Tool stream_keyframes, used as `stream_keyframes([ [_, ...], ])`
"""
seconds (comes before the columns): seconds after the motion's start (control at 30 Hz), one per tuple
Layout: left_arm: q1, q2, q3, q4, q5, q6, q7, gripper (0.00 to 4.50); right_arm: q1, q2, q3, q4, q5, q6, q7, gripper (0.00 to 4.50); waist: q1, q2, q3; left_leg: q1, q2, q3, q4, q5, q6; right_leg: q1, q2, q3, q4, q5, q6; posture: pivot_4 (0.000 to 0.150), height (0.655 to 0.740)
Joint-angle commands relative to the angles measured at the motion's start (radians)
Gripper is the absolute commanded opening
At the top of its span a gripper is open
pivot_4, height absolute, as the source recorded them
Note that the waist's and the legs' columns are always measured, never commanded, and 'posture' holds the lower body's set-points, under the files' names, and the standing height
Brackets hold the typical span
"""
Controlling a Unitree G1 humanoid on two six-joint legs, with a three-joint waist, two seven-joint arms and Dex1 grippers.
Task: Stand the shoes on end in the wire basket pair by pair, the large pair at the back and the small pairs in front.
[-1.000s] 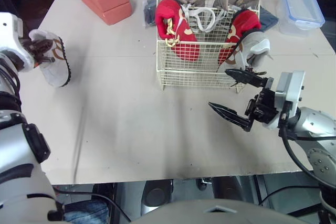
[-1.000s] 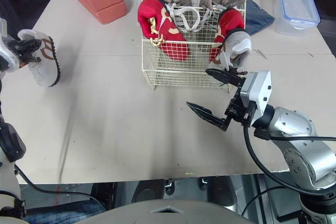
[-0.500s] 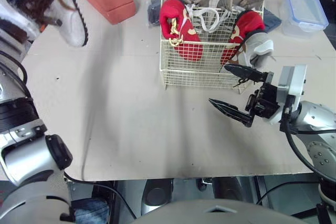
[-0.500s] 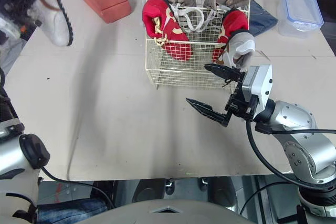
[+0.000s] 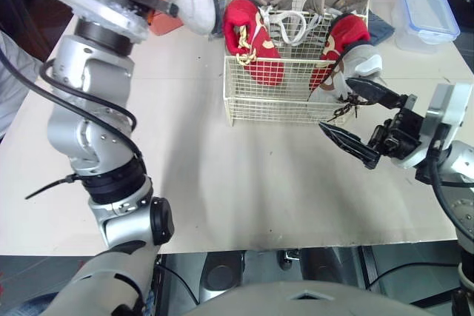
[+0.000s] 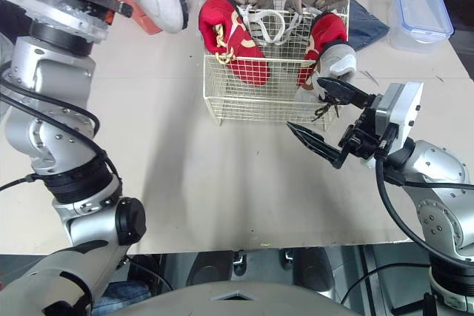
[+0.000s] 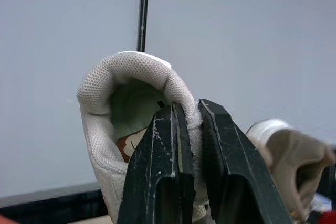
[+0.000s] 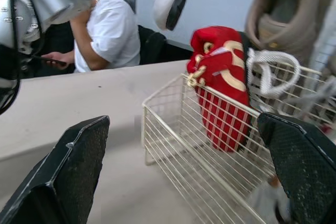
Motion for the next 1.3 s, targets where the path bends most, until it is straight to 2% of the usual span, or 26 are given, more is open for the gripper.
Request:
stream_keyframes([
  [0.03,0.025,-0.028,-0.054,-0.099,0.025,-0.038,0.038,0.08,-0.002,-0.01,-0.038,-0.013,0.015,-0.026,0.006,4.5,0.001,0.0,0.0,0.0,0.0,0.0,0.0,0.0,0.0,0.0,0.0,0.0,0.0,0.0,0.0,0.15,0.686],
  [0.2,0.058,-0.08,-0.11,-0.159,0.014,-0.021,0.085,0.08,-0.02,0.0,-0.03,-0.016,0.022,-0.016,-0.014,4.5,0.003,0.0,0.0,-0.001,0.0,0.0,0.0,0.0,0.0,0.0,0.002,0.0,0.0,0.0,0.0,0.15,0.686],
  [0.4,0.097,-0.109,-0.133,-0.191,-0.087,0.022,0.072,0.08,-0.061,0.029,0.023,-0.028,0.013,-0.003,-0.058,4.5,0.001,0.0,0.0,0.0,0.0,0.0,0.0,0.0,0.0,0.0,0.004,0.0,0.0,0.0,0.0,0.15,0.686],
  [0.57,0.141,-0.109,-0.166,-0.216,-0.113,0.035,0.062,0.08,-0.057,0.032,0.025,-0.025,0.005,-0.013,-0.066,4.5,0.003,0.0,0.0,-0.001,0.0,0.0,0.0,0.0,0.001,0.0,0.004,0.0,0.0,0.0,0.0,0.15,0.686],
  [0.77,0.189,-0.101,-0.248,-0.191,0.097,-0.099,0.068,0.08,-0.036,0.032,0.015,-0.039,0.005,-0.017,-0.078,4.5,0.003,0.0,0.0,-0.001,0.0,0.0,0.0,-0.001,0.001,0.0,0.004,0.0,-0.001,0.0,0.0,0.15,0.686],
  [0.93,0.317,-0.114,-0.352,-0.145,0.272,-0.27,0.036,0.08,-0.007,0.026,-0.003,-0.06,0.005,-0.019,-0.096,4.5,0.003,0.001,0.0,-0.001,0.0,0.0,0.0,-0.001,0.002,0.0,0.004,0.001,-0.001,0.0,0.0,0.15,0.686],
  [1.17,0.4,-0.142,-0.38,-0.018,0.412,-0.5,0.025,0.08,-0.001,0.022,-0.005,-0.068,0.01,-0.016,-0.105,4.5,0.004,0.001,0.0,-0.001,0.0,0.0,0.0,-0.003,0.006,0.0,0.004,0.0,-0.001,-0.001,0.0,0.15,0.686],
  [1.3,0.401,-0.177,-0.39,0.054,0.449,-0.596,0.029,0.08,-0.006,0.021,-0.004,-0.066,0.013,-0.012,-0.107,4.5,0.004,0.001,0.0,-0.001,0.0,0.0,0.0,-0.004,0.007,0.0,0.004,0.0,-0.002,-0.001,0.001,0.15,0.686],
])
